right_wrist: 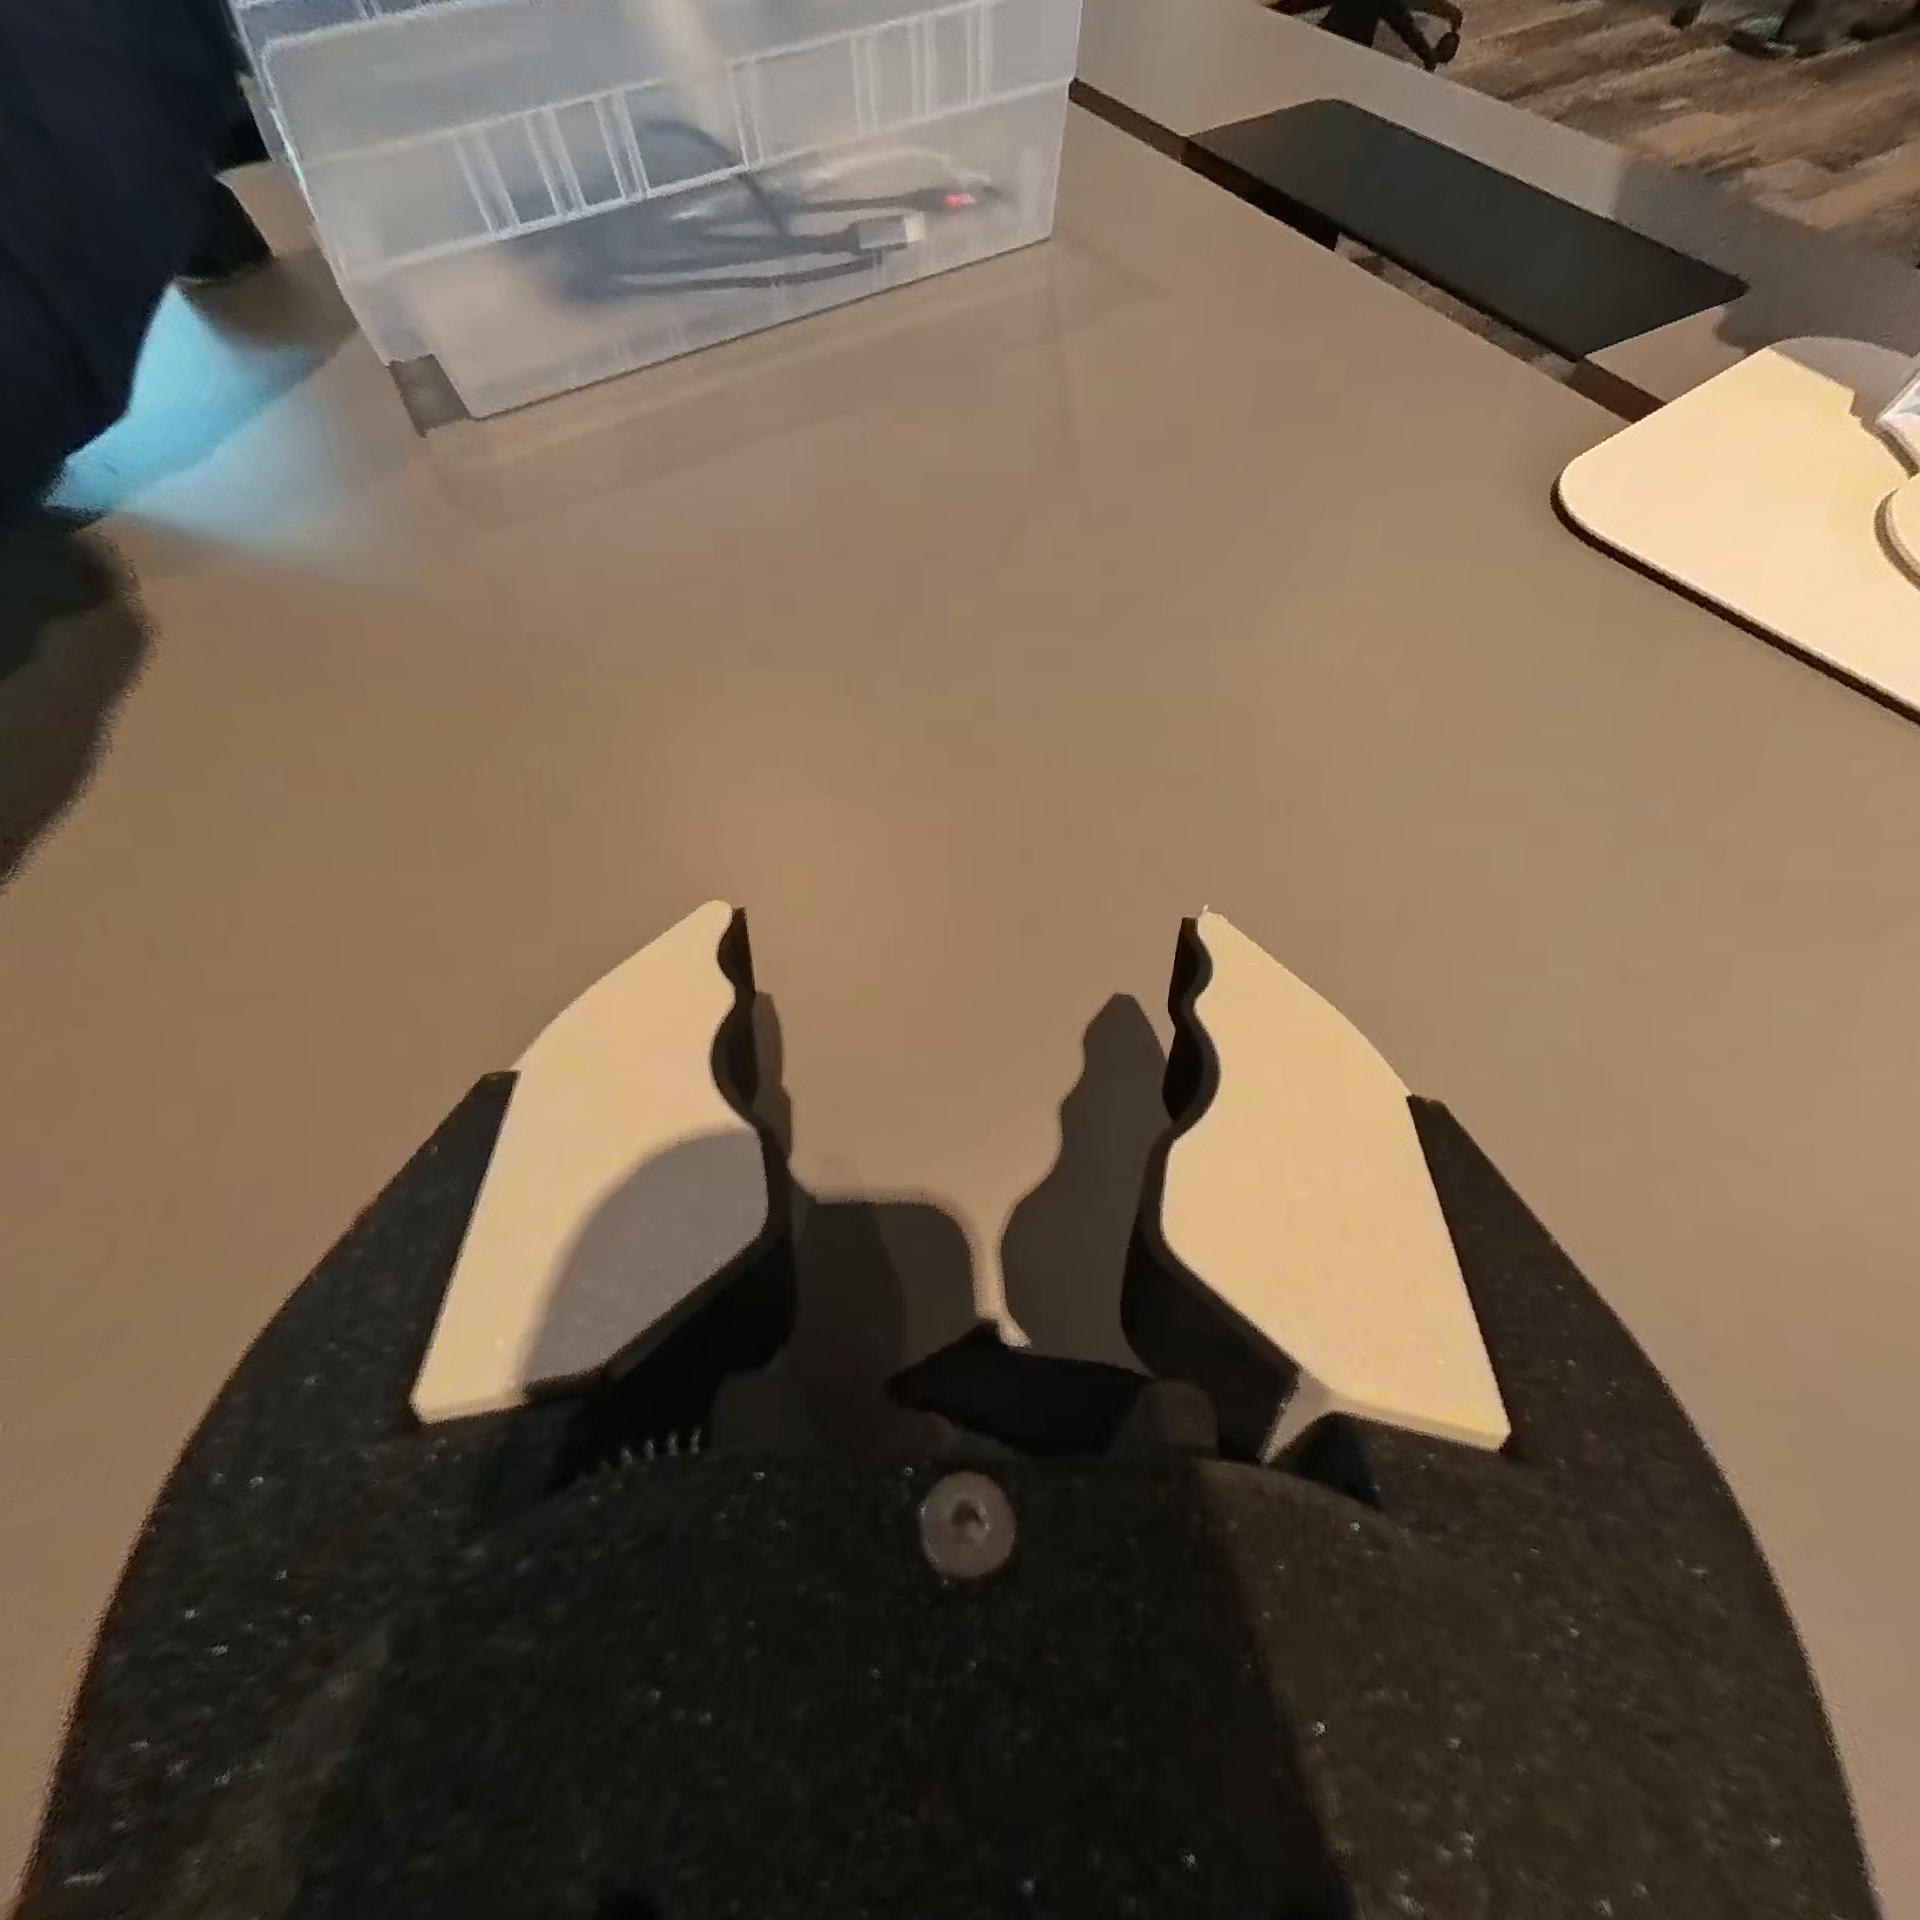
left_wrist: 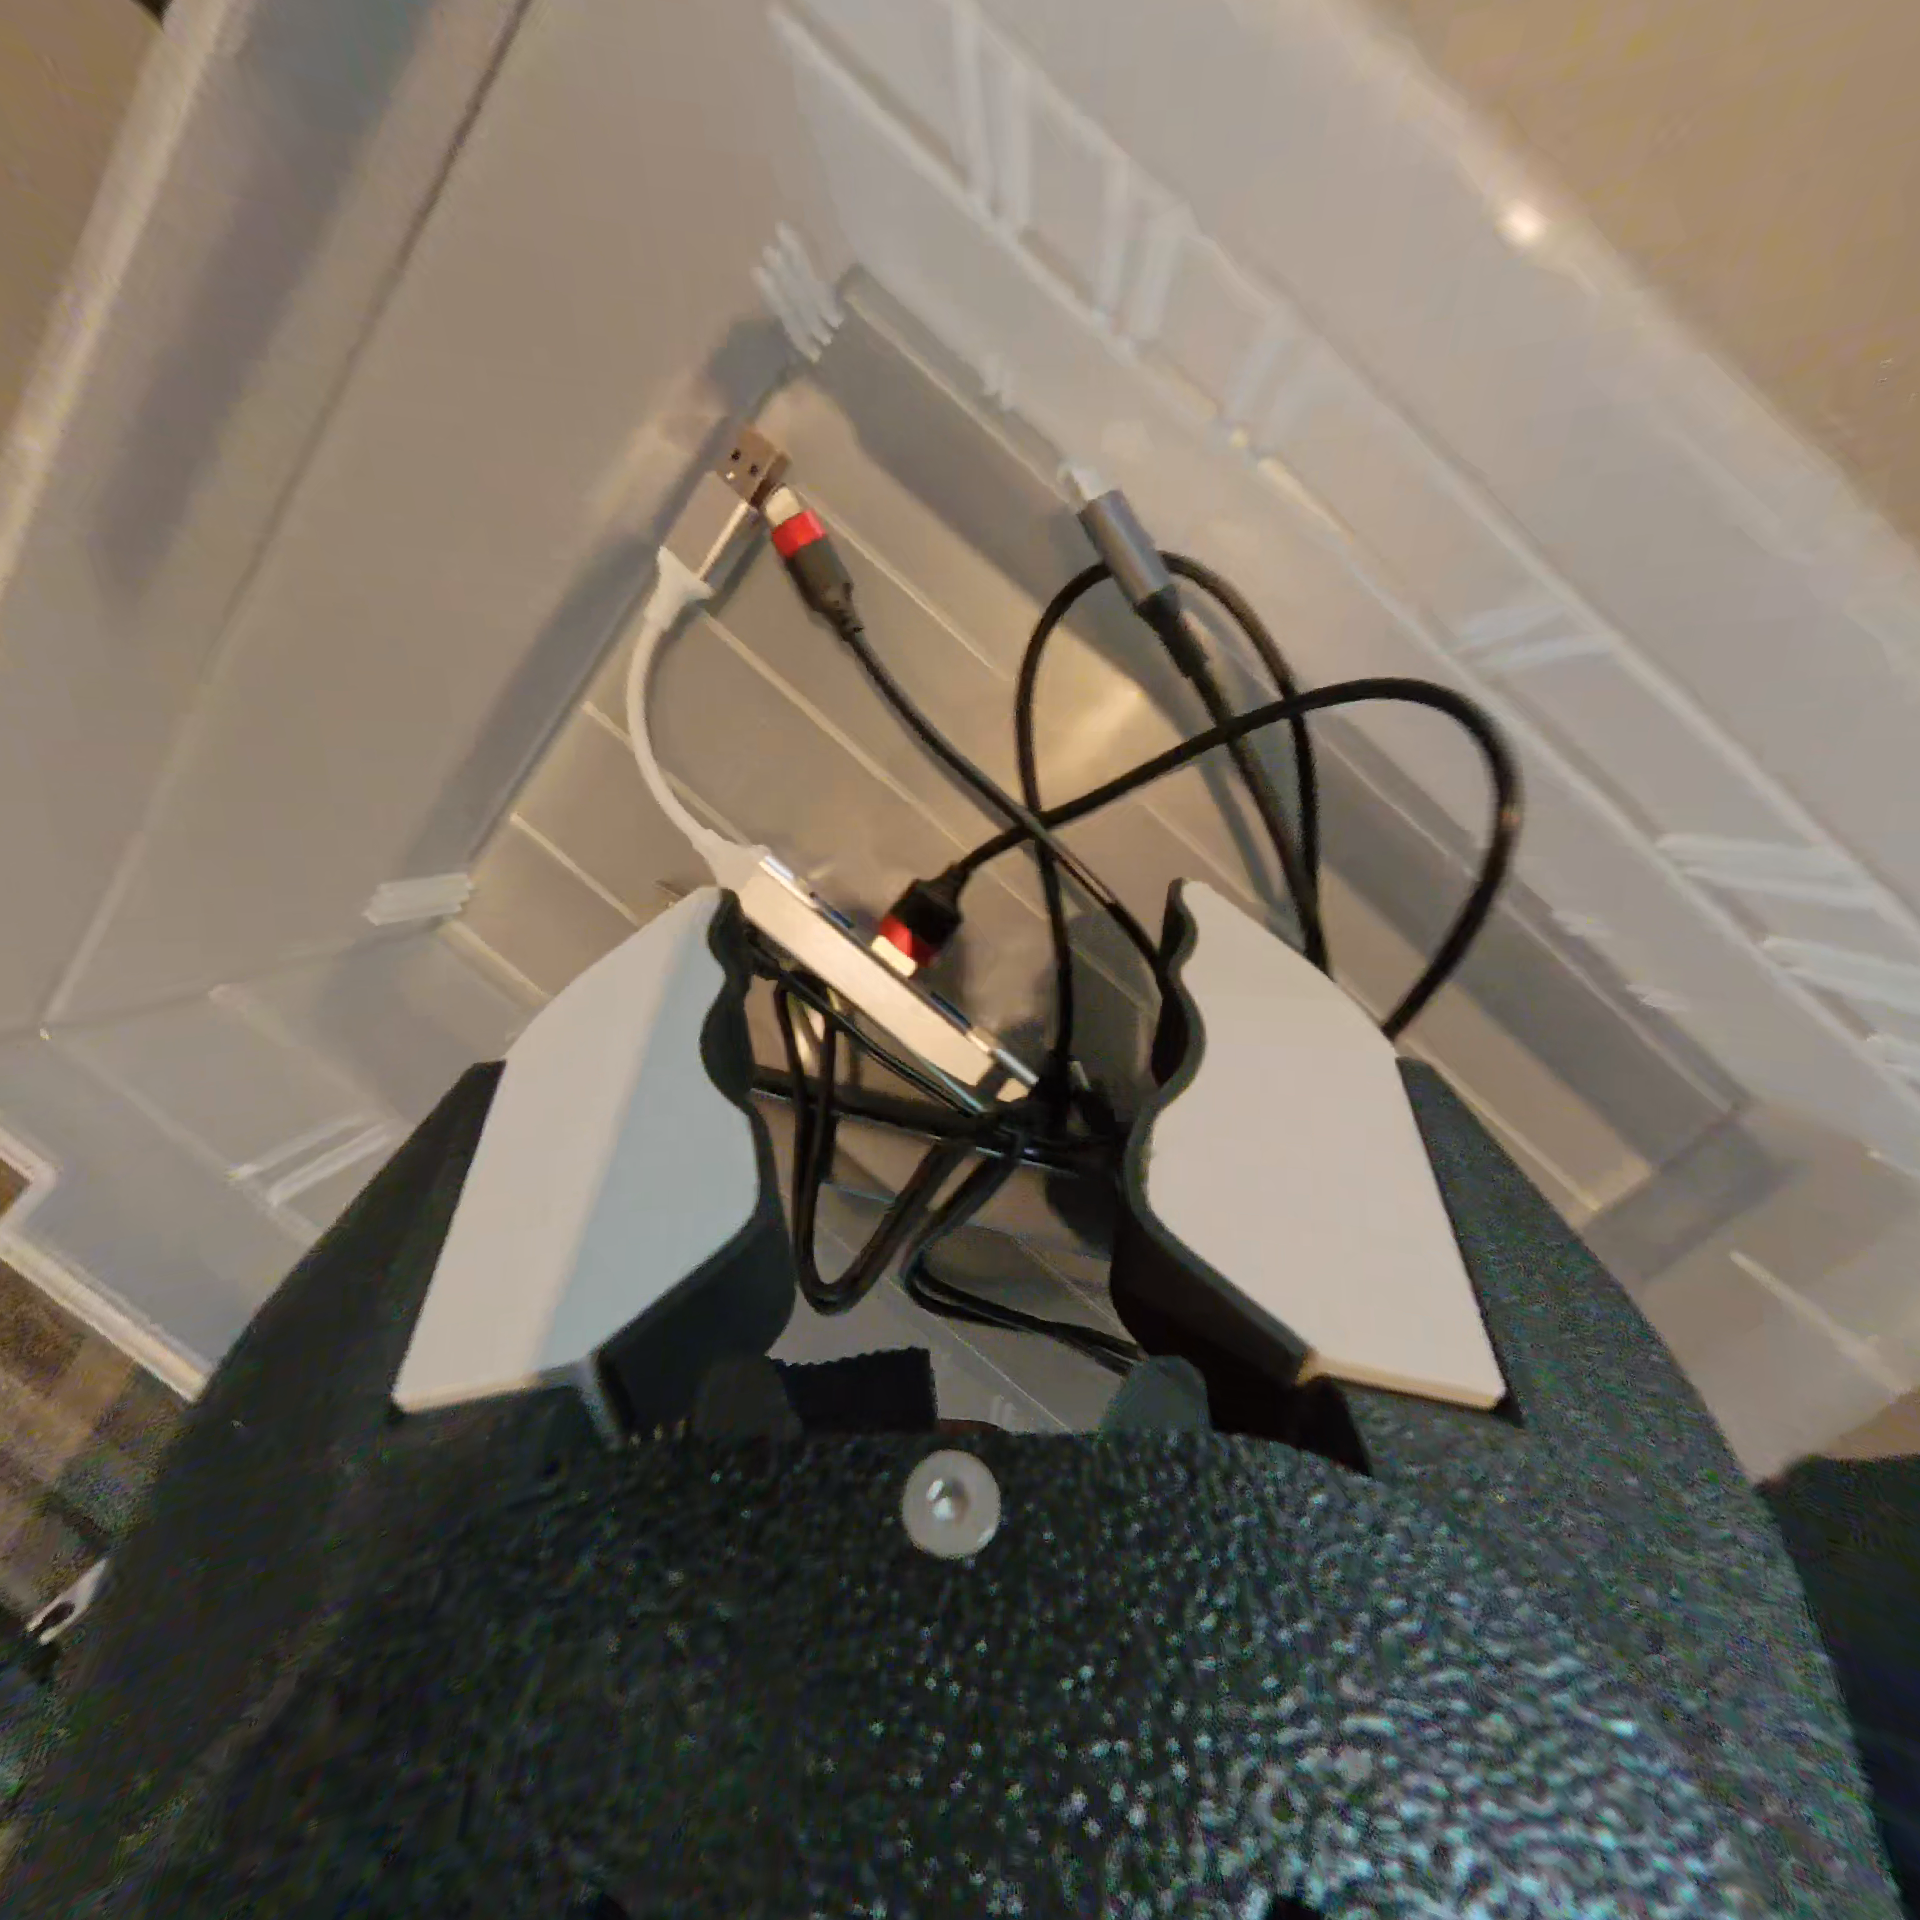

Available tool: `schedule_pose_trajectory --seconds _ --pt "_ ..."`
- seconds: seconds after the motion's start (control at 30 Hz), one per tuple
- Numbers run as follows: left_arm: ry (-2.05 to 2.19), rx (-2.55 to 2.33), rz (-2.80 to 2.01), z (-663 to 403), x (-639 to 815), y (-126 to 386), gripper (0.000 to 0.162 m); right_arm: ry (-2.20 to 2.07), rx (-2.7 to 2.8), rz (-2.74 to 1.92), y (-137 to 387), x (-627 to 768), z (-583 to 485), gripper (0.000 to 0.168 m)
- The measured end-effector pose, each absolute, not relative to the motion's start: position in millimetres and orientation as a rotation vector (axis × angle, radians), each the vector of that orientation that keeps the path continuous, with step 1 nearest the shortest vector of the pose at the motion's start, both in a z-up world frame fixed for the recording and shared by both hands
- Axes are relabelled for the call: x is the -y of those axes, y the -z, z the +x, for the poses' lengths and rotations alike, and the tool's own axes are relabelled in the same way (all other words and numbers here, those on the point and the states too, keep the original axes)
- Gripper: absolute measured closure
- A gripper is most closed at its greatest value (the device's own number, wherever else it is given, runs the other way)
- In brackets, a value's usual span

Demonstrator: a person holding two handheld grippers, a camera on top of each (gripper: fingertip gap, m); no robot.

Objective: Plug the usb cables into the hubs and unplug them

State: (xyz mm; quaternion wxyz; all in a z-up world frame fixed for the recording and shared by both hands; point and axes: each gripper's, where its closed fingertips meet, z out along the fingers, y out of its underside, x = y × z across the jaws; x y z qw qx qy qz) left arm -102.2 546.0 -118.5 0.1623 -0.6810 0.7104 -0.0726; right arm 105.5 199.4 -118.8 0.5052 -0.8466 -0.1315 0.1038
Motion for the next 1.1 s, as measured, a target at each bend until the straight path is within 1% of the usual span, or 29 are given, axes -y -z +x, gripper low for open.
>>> schedule_pose_trajectory --seconds 0.17,0.23,0.3,0.43,0.47,0.5,0.57,0.67,0.8,0.9,1.1 --pt "0.268 -2.075 -1.988 -119.1 -517.2 108.4 0.092 -0.257 0.323 -2.032 118.3 -196.6 104.4 0.092" --pt "0.353 -2.096 -1.973 -122.1 -502.8 102.1 0.098 -0.258 0.328 -2.029 118.2 -195.4 103.9 0.093" --pt "0.393 -2.129 -1.940 -122.1 -492.4 99.1 0.100 -0.260 0.329 -2.025 118.0 -194.5 103.5 0.093" --pt "0.387 -2.266 -1.915 -118.0 -473.9 112.7 0.102 -0.257 0.333 -2.026 118.5 -194.1 103.0 0.094" --pt "0.389 -2.303 -1.921 -116.6 -470.4 117.7 0.109 -0.254 0.335 -2.027 118.7 -194.2 103.0 0.094" --pt "0.389 -2.332 -1.934 -115.0 -468.4 122.2 0.120 -0.251 0.336 -2.028 119.0 -194.3 103.0 0.094" --pt "0.411 -2.411 -1.966 -115.9 -462.5 130.3 0.159 -0.247 0.338 -2.030 119.3 -194.4 103.0 0.094" --pt "0.420 -2.418 -1.980 -114.9 -465.1 131.5 0.159 -0.248 0.336 -2.028 118.9 -194.0 103.3 0.094" --pt "0.492 -2.304 -1.936 -112.0 -472.1 107.2 0.159 -0.251 0.335 -2.024 118.4 -193.9 103.4 0.095" --pt "0.574 -2.165 -1.866 -107.9 -477.5 75.7 0.160 -0.248 0.340 -2.025 118.7 -193.9 103.1 0.095" --pt "0.751 -1.864 -1.630 -95.1 -475.1 -8.5 0.160 -0.238 0.349 -2.029 119.4 -194.2 102.5 0.095"
